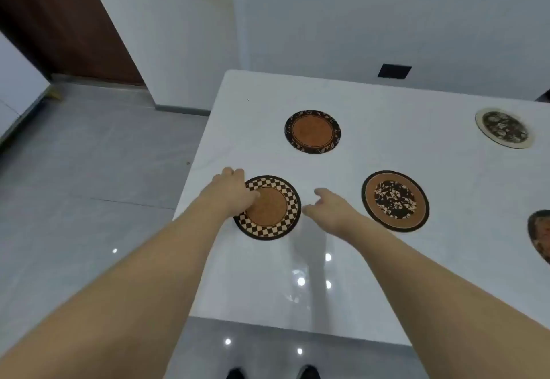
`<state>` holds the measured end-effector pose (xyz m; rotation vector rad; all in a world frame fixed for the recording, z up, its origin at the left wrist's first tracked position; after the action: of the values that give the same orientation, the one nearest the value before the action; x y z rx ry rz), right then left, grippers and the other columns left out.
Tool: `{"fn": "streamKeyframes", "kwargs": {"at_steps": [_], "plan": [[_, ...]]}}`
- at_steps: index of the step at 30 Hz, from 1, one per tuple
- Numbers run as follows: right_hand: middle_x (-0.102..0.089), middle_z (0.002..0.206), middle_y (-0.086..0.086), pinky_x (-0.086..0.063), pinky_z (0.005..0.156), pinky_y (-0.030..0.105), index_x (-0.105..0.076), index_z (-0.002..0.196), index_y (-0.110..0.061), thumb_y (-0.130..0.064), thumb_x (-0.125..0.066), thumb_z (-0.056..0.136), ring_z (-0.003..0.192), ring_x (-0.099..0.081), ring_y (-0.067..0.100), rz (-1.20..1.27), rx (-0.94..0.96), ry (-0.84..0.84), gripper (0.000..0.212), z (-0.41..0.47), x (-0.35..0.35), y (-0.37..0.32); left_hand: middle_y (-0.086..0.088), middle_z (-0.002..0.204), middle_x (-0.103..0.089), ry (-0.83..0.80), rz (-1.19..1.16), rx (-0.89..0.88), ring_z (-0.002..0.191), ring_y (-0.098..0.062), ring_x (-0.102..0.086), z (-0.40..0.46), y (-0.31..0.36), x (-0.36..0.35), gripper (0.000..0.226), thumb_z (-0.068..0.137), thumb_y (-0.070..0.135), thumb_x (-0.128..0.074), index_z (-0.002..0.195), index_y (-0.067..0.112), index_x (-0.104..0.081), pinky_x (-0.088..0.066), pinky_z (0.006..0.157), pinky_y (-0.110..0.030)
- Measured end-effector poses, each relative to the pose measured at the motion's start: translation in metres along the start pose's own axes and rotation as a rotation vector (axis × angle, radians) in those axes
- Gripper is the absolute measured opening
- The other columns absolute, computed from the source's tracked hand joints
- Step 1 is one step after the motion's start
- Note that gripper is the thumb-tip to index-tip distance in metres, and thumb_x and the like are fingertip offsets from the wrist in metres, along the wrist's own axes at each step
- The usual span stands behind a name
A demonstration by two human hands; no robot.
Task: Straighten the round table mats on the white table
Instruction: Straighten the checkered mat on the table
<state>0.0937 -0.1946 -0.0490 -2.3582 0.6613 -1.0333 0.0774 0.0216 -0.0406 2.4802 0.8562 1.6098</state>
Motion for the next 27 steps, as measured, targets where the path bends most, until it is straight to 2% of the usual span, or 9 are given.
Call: {"fn": "streamKeyframes", "kwargs": {"at_steps": [3,5,7,11,13,16,20,23,27], "plan": [[-0.045,0.139,0.009,-0.036,0.088,0.030,-0.033,0.143,-0.008,-0.036,-0.049,0.091,0.123,-0.046,0.026,0.077,-0.038,0.082,0.061,0.019,-0.011,0.013,-0.013,0.141,-0.039,0.043,-0.109,0.097,0.128,-0.033,-0.042,0.011,-0.026,-0.024,0.070,0.089,0.054,-0.054,0.141,0.011,-0.037,-0.041,0.099,-0.044],[-0.050,0.110,0.007,-0.037,0.079,0.031,-0.048,0.122,-0.008,-0.039,-0.044,0.092,0.102,-0.052,0.025,0.041,-0.037,0.140,0.043,0.031,-0.019,0.014,-0.012,0.136,-0.041,0.110,-0.122,0.082,0.124,-0.032,-0.042,0.017,-0.036,-0.037,0.066,0.089,0.052,-0.058,0.137,0.010,-0.042,-0.042,0.098,-0.043],[-0.049,0.091,0.003,-0.039,0.066,0.031,-0.047,0.099,-0.009,-0.038,-0.042,0.092,0.079,-0.050,0.021,0.016,-0.043,0.198,0.031,0.044,-0.028,0.013,-0.008,0.135,-0.040,0.195,-0.122,0.023,0.123,-0.030,-0.041,0.024,-0.039,-0.045,0.062,0.087,0.047,-0.062,0.137,0.015,-0.042,-0.038,0.098,-0.043],[-0.043,0.064,-0.002,-0.031,0.047,0.027,-0.040,0.080,-0.013,-0.021,-0.045,0.084,0.054,-0.042,0.015,0.050,-0.056,0.281,0.011,0.060,-0.037,0.022,0.008,0.118,-0.043,0.276,-0.281,0.036,0.113,-0.016,-0.042,0.038,-0.051,-0.052,0.053,0.078,0.044,-0.072,0.123,0.034,-0.047,-0.026,0.092,-0.036],[-0.047,0.067,-0.002,-0.034,0.049,0.028,-0.043,0.081,-0.009,-0.017,-0.045,0.082,0.056,-0.046,0.015,0.088,-0.053,0.320,0.008,0.061,-0.036,0.021,0.011,0.110,-0.042,0.258,-0.330,0.064,0.106,-0.013,-0.039,0.044,-0.054,-0.053,0.047,0.074,0.040,-0.073,0.112,0.038,-0.045,-0.023,0.087,-0.034],[-0.054,0.086,0.004,-0.045,0.063,0.036,-0.047,0.087,-0.011,-0.014,-0.045,0.084,0.077,-0.055,0.022,0.078,0.020,0.396,0.005,0.056,-0.036,0.011,0.011,0.096,-0.047,0.249,-0.398,0.110,0.100,-0.017,-0.037,0.047,-0.053,-0.052,0.027,0.080,0.026,-0.061,0.094,0.037,-0.041,-0.022,0.079,-0.033],[-0.057,0.078,0.002,-0.046,0.058,0.032,-0.042,0.086,-0.019,-0.015,-0.046,0.091,0.069,-0.057,0.018,0.121,0.179,0.405,0.008,0.052,-0.036,-0.006,0.012,0.082,-0.055,0.219,-0.428,0.004,0.089,-0.016,-0.050,0.042,-0.054,-0.044,0.008,0.092,0.030,-0.055,0.098,0.030,-0.049,-0.035,0.082,-0.034],[-0.058,0.077,-0.003,-0.046,0.059,0.026,-0.046,0.087,-0.023,-0.020,-0.052,0.093,0.070,-0.057,0.011,0.161,0.298,0.408,0.009,0.062,-0.028,-0.035,0.008,0.072,-0.058,0.254,-0.570,-0.007,0.065,-0.006,-0.056,0.045,-0.071,-0.021,0.009,0.095,0.030,-0.055,0.087,0.027,-0.054,-0.041,0.059,-0.020],[-0.058,0.079,-0.005,-0.051,0.066,0.032,-0.048,0.093,-0.022,-0.023,-0.052,0.094,0.072,-0.058,0.011,0.166,0.432,0.397,0.004,0.095,-0.030,-0.091,-0.003,0.083,-0.065,0.430,-0.727,0.083,0.076,-0.019,-0.062,0.077,-0.104,0.031,0.010,0.095,0.024,-0.056,0.085,0.021,-0.057,-0.047,0.063,-0.030]]}}
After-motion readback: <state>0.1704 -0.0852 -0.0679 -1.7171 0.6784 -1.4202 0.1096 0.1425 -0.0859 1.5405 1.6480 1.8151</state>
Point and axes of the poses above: each hand's wrist, its own z-axis towards the middle knuckle, its own x-axis out of the back of the hand, y = z × x, the point moved 9 cm from there along z, towards the middle knuckle
